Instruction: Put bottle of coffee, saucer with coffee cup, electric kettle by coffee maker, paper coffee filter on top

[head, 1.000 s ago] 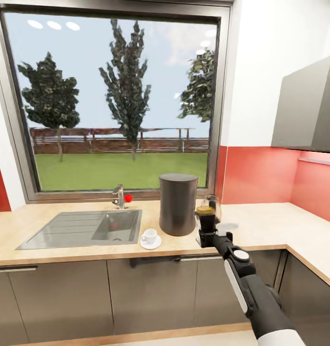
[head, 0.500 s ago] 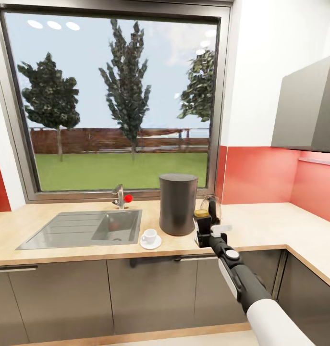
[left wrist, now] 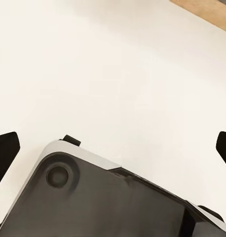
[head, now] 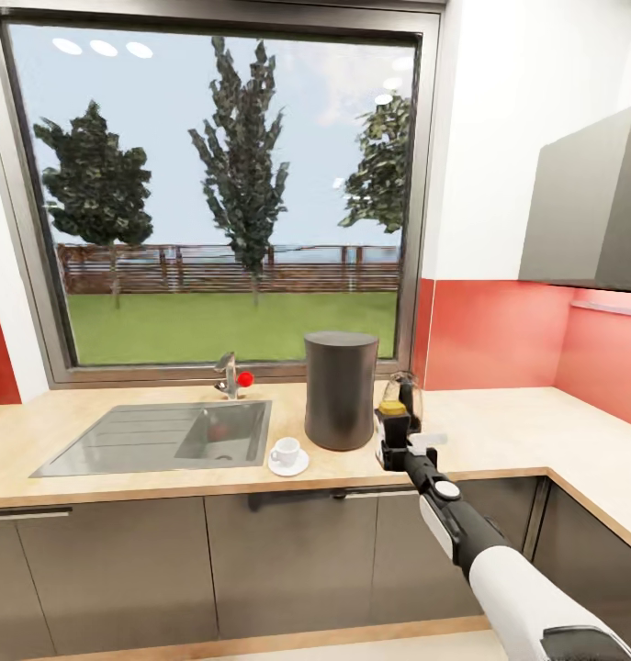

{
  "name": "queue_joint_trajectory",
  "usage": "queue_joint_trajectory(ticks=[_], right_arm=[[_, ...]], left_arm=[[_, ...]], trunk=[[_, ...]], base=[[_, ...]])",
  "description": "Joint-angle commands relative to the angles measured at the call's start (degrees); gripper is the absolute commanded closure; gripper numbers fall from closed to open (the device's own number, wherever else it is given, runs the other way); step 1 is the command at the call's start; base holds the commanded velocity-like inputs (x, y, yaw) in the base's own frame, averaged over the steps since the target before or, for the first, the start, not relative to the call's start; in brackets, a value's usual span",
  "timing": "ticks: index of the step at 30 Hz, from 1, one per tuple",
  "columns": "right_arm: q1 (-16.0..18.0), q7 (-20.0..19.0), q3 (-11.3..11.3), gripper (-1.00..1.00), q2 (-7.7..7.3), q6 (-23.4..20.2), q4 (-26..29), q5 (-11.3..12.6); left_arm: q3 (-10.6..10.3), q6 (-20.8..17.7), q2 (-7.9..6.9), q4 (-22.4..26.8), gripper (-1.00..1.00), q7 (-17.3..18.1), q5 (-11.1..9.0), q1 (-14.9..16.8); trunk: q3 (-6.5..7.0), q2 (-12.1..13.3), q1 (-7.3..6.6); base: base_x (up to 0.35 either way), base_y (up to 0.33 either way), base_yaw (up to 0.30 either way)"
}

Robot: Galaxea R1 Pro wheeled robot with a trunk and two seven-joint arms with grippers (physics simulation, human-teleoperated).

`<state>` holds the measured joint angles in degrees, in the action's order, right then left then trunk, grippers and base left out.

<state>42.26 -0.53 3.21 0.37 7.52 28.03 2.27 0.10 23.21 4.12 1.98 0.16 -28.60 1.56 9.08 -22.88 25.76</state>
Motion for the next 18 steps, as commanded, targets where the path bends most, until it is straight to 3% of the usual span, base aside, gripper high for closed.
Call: queue_joint_trajectory(ticks=[1,11,18], right_arm=[[0.1,0.0,0.1,1.0,-0.02,0.4,-0.2,0.6],[0.1,0.0,-0.1,1.0,0.14,2.9,-1.6,0.9],[0.1,0.1,-0.1,1.0,0.19,2.9,-2.0,0.8]], left_arm=[[0.0,0.2,0.01,0.0,-1.0,0.0,-0.1,0.0],[0.0,0.2,-0.03,0.0,-1.0,0.0,-0.2,0.0],[0.0,0.2,-0.07,0.0,-1.0,0.0,-0.2,0.0]], trunk=[[-0.03,0.0,0.02],[-0.03,0.0,0.02],[-0.03,0.0,0.02]], base=[[0.0,0.0,0.0],[0.014,0.0,0.0],[0.225,0.0,0.0]])
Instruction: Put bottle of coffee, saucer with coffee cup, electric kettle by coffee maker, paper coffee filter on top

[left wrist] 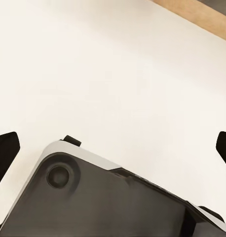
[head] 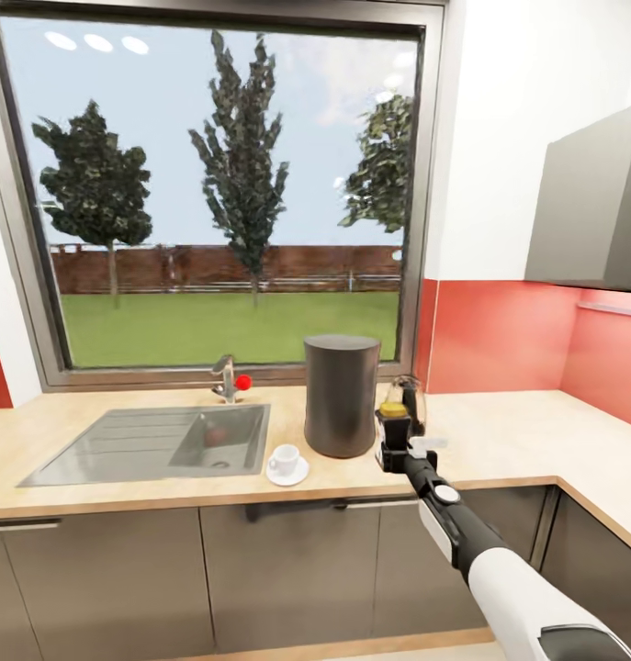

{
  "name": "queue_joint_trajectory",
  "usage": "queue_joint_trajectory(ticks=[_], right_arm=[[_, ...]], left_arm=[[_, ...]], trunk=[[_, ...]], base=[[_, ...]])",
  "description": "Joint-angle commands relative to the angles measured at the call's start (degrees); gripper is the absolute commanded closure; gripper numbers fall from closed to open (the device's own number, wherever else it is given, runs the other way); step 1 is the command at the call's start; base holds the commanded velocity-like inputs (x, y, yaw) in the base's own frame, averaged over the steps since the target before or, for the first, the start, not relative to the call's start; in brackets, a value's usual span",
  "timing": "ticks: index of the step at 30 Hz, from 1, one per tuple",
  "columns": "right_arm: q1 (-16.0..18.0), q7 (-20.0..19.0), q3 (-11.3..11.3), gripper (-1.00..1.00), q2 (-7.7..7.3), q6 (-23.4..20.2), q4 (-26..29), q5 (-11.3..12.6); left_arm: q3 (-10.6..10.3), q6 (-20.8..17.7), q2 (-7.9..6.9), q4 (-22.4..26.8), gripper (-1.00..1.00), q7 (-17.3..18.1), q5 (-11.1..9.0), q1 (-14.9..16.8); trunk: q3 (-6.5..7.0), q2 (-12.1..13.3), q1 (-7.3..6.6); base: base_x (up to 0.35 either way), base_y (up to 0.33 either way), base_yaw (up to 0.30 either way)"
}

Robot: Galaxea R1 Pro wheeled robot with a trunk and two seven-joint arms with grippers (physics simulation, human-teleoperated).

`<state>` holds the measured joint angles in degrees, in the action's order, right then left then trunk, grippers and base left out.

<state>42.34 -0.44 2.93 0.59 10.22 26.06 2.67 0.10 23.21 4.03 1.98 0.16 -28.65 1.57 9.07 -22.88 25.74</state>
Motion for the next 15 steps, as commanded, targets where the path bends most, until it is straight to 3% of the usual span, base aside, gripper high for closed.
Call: queue_joint_trajectory(ticks=[1,10,15], right_arm=[[0.0,0.0,0.2,1.0,0.0,0.2,-0.5,0.4],[0.0,1.1,0.1,1.0,0.07,0.3,-2.3,0.3],[0.0,2.5,0.1,1.0,0.38,1.8,-3.0,0.4]], left_arm=[[0.0,0.2,0.01,0.0,-1.0,0.0,-0.1,0.0],[0.0,0.3,0.01,-0.1,-1.0,0.0,-0.4,0.0],[0.0,0.3,0.01,-0.1,-1.0,0.0,-0.4,0.0]], trunk=[[-0.02,0.0,0.05],[-0.02,0.0,0.05],[-0.02,0.0,0.05]], base=[[0.252,0.0,0.0],[0.086,0.001,0.0],[0.22,0.05,0.0]])
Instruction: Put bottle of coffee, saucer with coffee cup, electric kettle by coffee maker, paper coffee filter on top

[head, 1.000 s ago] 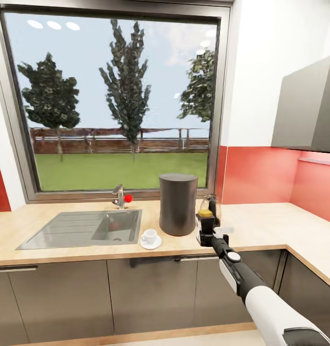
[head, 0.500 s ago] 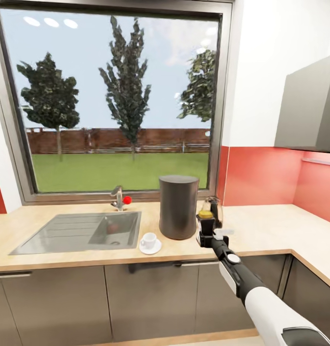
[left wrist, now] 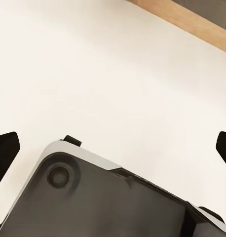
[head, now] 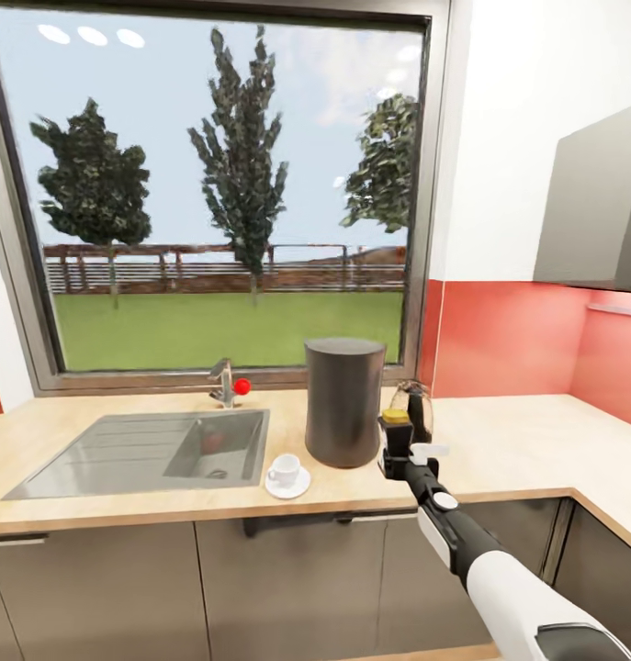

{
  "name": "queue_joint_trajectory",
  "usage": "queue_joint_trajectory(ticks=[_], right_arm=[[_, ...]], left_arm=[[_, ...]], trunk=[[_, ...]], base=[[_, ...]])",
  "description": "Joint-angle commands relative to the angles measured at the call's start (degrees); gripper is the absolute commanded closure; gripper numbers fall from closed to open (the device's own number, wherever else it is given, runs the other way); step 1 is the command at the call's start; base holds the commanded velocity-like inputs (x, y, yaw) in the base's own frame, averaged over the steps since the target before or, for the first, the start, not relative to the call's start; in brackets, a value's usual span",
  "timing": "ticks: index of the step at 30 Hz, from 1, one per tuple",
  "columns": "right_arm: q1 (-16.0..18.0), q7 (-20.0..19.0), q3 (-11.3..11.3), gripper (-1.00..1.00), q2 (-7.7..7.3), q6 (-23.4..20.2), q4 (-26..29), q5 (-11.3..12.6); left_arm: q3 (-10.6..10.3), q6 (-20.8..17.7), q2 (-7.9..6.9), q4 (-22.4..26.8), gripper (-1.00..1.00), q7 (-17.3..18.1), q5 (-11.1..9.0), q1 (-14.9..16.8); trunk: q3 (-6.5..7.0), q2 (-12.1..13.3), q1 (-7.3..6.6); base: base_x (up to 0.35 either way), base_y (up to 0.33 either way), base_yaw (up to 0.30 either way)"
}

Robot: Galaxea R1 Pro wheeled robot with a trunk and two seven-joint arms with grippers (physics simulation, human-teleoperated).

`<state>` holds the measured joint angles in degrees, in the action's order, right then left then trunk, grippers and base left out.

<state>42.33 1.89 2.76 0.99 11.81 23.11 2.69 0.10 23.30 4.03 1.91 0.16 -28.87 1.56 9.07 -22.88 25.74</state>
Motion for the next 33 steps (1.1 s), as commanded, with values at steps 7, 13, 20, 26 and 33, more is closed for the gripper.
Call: queue_joint_trajectory(ticks=[7,13,20,26,33], right_arm=[[0.0,0.4,0.3,1.0,-0.22,1.6,-1.0,0.4],[0.0,0.4,0.4,1.0,-0.39,2.1,-1.0,0.4],[0.0,0.3,0.4,1.0,-0.46,2.3,-1.1,0.4],[0.0,0.2,0.4,1.0,-0.46,2.3,-1.1,0.3],[0.0,0.3,0.3,1.0,-0.32,2.2,-1.1,0.2]], left_arm=[[0.0,0.2,0.01,-0.2,-1.0,0.0,-0.2,0.0],[0.0,0.2,-0.02,-0.4,-1.0,0.0,0.0,0.0],[0.0,0.2,-0.05,-0.5,-1.0,0.0,-0.3,0.0],[0.0,0.2,-0.05,-0.5,-1.0,0.0,-0.4,0.0],[0.0,0.3,-0.01,-0.5,-1.0,0.0,-0.7,0.0]], trunk=[[-0.02,0.0,0.04],[-0.02,0.0,0.04],[-0.02,0.0,0.04],[-0.02,0.0,0.04],[-0.56,-1.2,0.7]], base=[[0.091,0.009,0.0],[0.186,-0.038,0.0],[0.059,-0.018,0.0],[0.096,-0.026,0.0],[0.002,-0.001,0.0]])
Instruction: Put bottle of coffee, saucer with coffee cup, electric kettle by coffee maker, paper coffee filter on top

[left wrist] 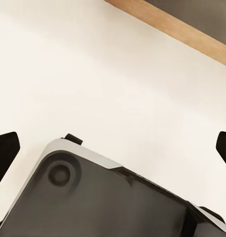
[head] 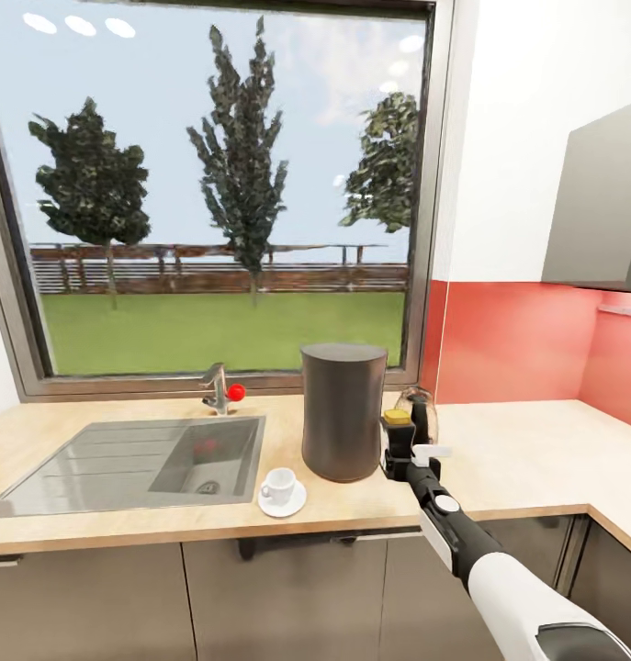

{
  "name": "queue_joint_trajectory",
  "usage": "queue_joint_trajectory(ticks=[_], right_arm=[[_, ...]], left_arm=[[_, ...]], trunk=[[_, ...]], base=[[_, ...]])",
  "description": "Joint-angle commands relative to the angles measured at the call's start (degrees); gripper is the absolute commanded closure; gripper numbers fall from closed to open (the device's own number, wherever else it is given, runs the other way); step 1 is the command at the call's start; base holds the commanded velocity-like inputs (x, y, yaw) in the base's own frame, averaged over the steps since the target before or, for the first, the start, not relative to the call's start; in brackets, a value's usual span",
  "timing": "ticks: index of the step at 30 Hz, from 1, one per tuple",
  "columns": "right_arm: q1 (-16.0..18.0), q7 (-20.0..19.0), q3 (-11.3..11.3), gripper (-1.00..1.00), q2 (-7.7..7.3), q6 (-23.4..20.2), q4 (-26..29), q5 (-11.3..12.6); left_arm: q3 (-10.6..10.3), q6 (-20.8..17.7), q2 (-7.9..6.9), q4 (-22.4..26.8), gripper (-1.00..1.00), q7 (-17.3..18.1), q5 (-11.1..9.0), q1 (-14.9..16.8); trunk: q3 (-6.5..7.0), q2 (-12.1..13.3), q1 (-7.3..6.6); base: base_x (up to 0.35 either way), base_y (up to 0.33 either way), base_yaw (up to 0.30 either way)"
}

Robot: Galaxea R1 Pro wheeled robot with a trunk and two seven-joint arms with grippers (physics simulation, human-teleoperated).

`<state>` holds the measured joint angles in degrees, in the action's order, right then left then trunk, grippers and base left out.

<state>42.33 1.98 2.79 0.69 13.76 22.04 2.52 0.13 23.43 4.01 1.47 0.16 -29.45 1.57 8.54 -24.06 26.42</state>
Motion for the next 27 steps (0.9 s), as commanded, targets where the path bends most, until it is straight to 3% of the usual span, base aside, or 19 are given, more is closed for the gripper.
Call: queue_joint_trajectory(ticks=[1,24,27], right_arm=[[0.0,0.3,0.3,1.0,0.02,0.2,-0.1,0.5],[0.0,0.5,0.2,1.0,-0.08,0.3,-2.3,0.5],[0.0,1.4,-1.4,1.0,0.1,1.4,-2.6,0.8]], left_arm=[[0.0,0.2,0.02,0.0,-1.0,0.0,-0.1,0.0],[0.0,0.1,0.0,0.0,-1.0,0.0,0.0,0.0],[0.0,0.1,0.01,0.0,-1.0,0.0,0.0,0.0]], trunk=[[-0.21,-0.5,0.24],[-4.34,-9.7,5.3],[-4.88,-10.9,5.96]], base=[[0.0,0.0,0.0],[0.0,0.0,0.0],[0.0,0.0,0.0]])
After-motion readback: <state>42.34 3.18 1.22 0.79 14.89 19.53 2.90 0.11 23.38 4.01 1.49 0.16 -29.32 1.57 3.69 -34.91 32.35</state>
